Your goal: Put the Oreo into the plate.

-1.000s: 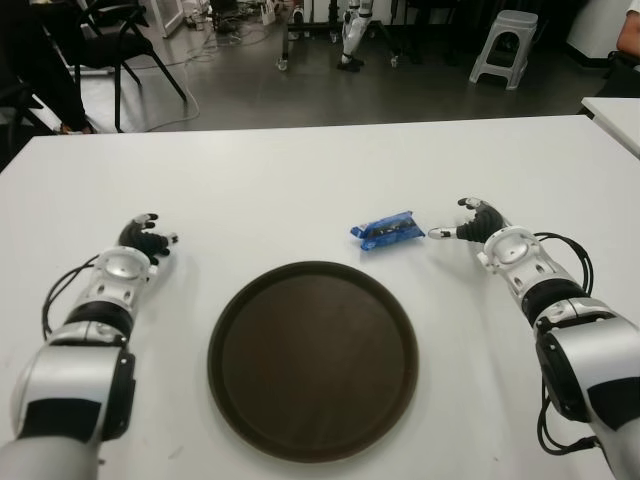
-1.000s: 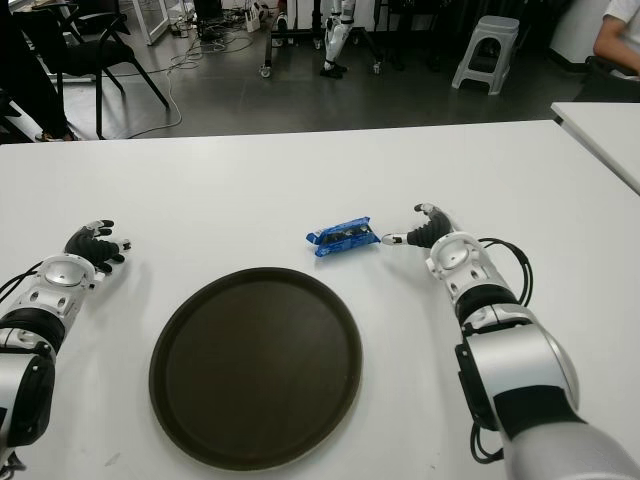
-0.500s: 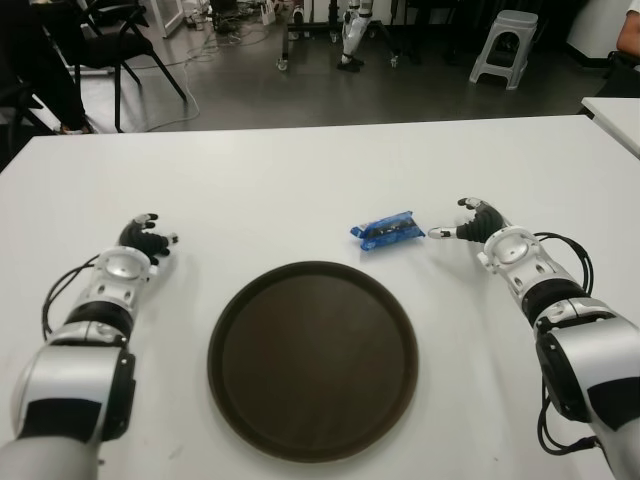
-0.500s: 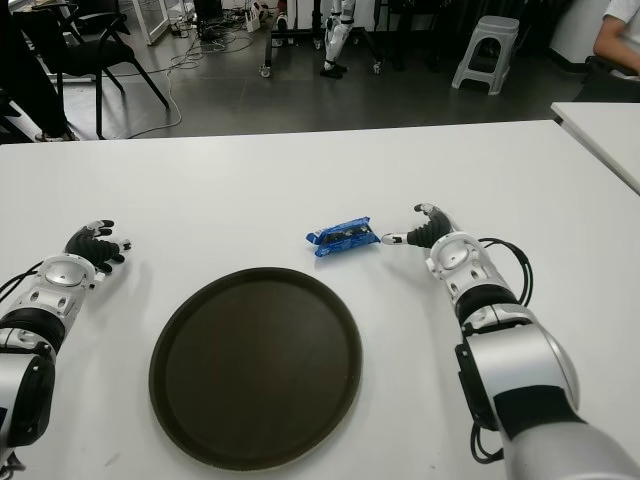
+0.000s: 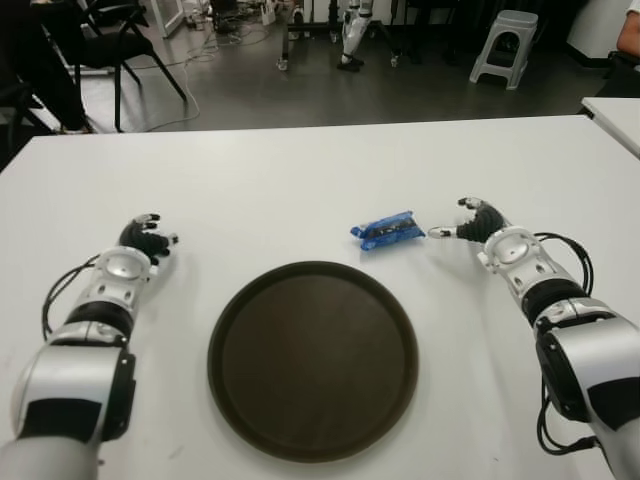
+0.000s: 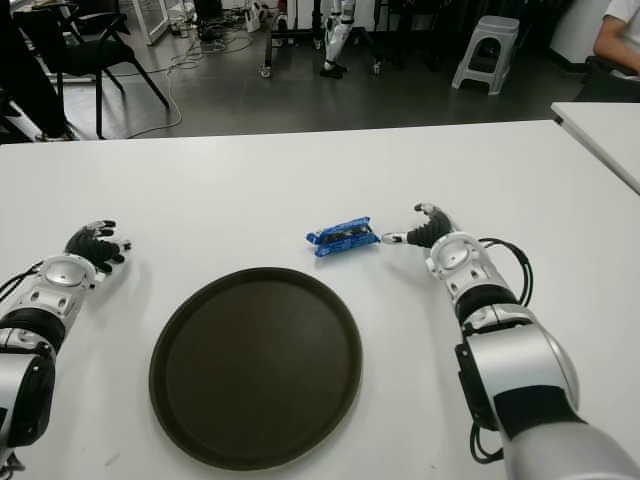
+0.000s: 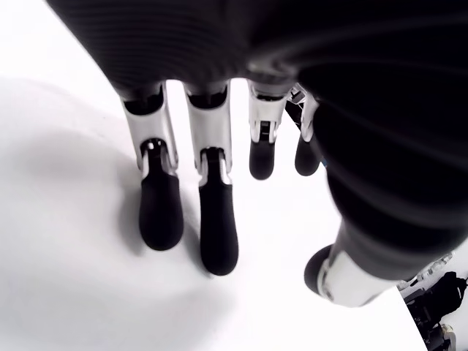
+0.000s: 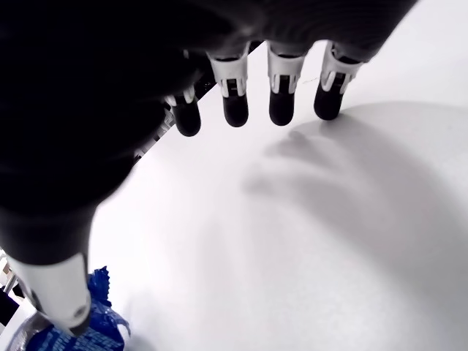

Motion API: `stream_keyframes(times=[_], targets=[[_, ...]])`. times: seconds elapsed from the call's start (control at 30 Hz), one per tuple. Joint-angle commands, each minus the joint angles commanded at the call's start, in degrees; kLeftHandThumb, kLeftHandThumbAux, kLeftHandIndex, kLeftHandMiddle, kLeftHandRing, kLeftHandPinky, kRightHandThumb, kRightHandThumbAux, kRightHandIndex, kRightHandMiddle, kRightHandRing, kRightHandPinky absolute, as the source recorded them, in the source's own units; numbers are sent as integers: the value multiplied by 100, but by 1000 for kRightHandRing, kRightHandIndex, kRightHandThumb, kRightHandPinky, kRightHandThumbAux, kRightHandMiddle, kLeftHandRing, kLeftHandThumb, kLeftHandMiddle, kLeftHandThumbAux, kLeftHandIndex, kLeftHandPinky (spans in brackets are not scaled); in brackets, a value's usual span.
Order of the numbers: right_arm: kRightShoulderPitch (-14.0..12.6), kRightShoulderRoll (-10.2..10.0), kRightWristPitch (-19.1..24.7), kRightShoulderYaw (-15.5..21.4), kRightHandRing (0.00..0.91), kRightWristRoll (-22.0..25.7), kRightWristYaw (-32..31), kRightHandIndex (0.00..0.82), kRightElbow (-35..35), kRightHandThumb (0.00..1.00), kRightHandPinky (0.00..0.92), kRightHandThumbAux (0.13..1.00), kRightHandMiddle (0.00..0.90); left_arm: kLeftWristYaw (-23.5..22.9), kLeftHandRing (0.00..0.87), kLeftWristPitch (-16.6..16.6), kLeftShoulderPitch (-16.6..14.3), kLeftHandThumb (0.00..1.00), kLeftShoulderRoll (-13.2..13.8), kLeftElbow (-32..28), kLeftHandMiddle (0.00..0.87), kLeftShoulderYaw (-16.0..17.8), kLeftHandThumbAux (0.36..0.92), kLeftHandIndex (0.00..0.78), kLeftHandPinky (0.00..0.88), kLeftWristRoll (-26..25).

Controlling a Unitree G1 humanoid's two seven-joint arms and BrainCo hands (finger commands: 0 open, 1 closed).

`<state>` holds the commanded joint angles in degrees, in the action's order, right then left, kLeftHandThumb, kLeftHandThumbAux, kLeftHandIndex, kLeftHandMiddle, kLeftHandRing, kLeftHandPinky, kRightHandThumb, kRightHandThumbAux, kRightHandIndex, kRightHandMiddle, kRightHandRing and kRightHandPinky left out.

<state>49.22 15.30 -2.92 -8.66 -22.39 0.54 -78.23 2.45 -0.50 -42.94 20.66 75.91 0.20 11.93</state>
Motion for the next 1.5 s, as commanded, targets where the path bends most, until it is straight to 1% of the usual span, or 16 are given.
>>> stream_keyframes(times=[0.17,0.33,0.53,0.83,0.93,1.0,1.03,1.1,1.17,1.2,1.27,1.3,1.33,1.37,1.4,1.5], targets=[[0,1,-3,11,5,13,-7,45,-1,0,0,673,20,28,185,-13,5,178,0,-1,146,-1,768,152,209,14],[8,1,30,-32,5,-33,23,46,-5,0,0,670,22,31,162,20,-6,181,-1,2,129,4,771,145,180,14],[6,1,34,-36,2,-29,25,50,-4,0,0,657,22,37,145,39,-8,195,1,-1,108,-17,758,119,188,36],[0,4,63,-12,0,-14,62,50,-5,0,0,652,15,-5,149,-34,23,201,-16,2,107,18,758,120,193,-2],[-14,1,7,37,0,30,136,51,5,0,0,654,17,-14,145,-13,17,196,-16,6,103,8,762,116,188,13],[7,-28,-82,69,0,66,207,53,31,0,6,659,20,-3,149,6,10,194,-25,5,105,19,761,122,203,4],[26,-49,-124,81,9,80,240,55,46,0,55,666,19,1,151,12,8,195,-29,4,107,30,760,120,204,-7],[54,-71,-227,83,21,92,291,58,70,0,116,674,19,8,153,13,8,197,-36,1,109,49,759,119,207,-24],[34,-52,-331,76,43,84,319,62,72,0,199,685,18,17,158,11,9,199,-40,1,114,53,759,117,213,-21],[29,-35,-417,45,47,54,338,62,78,0,214,687,18,29,158,3,13,200,-43,1,115,54,759,117,214,-16],[35,-7,-543,-47,58,-36,373,64,82,0,211,691,22,45,162,-9,19,204,-45,1,119,58,756,117,216,-9],[43,5,-586,-94,59,-82,386,61,79,0,182,688,24,50,166,-11,18,210,-49,2,123,60,754,118,220,-7],[72,23,-615,-245,59,-235,428,60,70,0,172,687,24,49,167,-16,18,212,-52,3,124,68,754,118,221,-11],[93,35,-635,-352,55,-342,459,53,62,0,139,679,25,48,177,-20,18,222,-54,4,132,73,751,123,230,-15],[127,34,-639,-509,54,-501,506,50,57,0,128,677,25,40,180,-28,20,226,-57,4,135,80,749,125,233,-20],[220,18,-655,-856,30,-850,613,29,78,0,54,657,19,2,194,-37,21,233,-59,1,149,94,745,133,236,-31]])
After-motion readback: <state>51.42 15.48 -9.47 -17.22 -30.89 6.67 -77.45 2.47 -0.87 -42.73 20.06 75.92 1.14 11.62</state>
